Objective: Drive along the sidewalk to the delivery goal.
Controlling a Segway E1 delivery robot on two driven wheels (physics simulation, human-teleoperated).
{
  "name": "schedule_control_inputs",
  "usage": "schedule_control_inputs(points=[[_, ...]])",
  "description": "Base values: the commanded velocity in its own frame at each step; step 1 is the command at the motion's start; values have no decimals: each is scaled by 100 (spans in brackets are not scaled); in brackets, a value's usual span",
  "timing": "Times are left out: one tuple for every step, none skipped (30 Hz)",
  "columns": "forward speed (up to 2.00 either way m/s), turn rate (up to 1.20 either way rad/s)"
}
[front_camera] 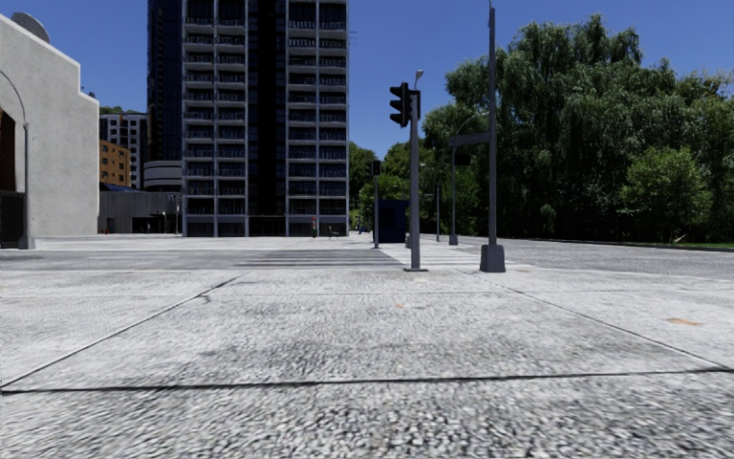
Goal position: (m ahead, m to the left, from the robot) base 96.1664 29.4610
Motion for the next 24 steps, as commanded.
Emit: schedule_control_inputs(points=[[193, 0], [194, 0], [195, 0], [195, 0], [195, 0], [195, 0], [195, 0], [195, 0], [195, 0], [195, 0], [195, 0], [195, 0], [195, 3], [195, 3], [195, 7], [195, 20], [195, 31], [195, 31], [196, 39], [196, 43], [196, 45], [196, 45], [196, 46], [196, 46]])
